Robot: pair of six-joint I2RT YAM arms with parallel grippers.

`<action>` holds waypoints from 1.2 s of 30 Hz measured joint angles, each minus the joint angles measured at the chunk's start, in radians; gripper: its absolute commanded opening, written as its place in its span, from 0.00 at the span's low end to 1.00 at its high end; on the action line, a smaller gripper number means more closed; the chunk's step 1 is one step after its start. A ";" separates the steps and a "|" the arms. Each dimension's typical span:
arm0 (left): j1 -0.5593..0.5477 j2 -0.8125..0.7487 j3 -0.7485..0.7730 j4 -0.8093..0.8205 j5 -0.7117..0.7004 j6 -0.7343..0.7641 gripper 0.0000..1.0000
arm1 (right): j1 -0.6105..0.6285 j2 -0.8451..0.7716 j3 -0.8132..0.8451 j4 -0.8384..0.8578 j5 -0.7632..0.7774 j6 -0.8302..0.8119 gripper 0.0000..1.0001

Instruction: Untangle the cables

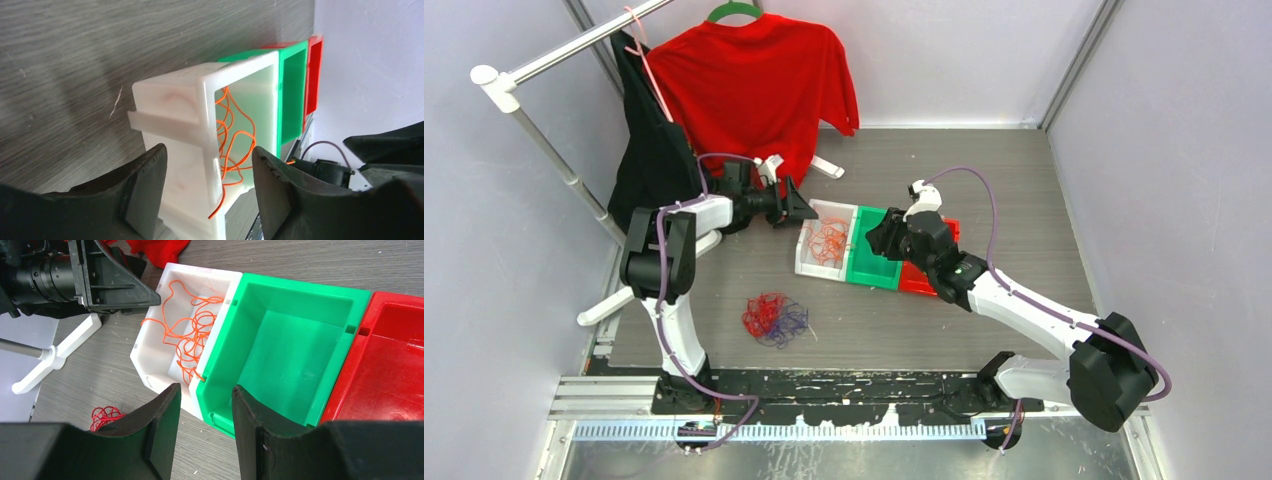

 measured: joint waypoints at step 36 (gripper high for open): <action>0.032 -0.143 -0.103 -0.028 -0.072 0.039 0.25 | 0.005 0.000 0.000 0.002 0.000 0.001 0.47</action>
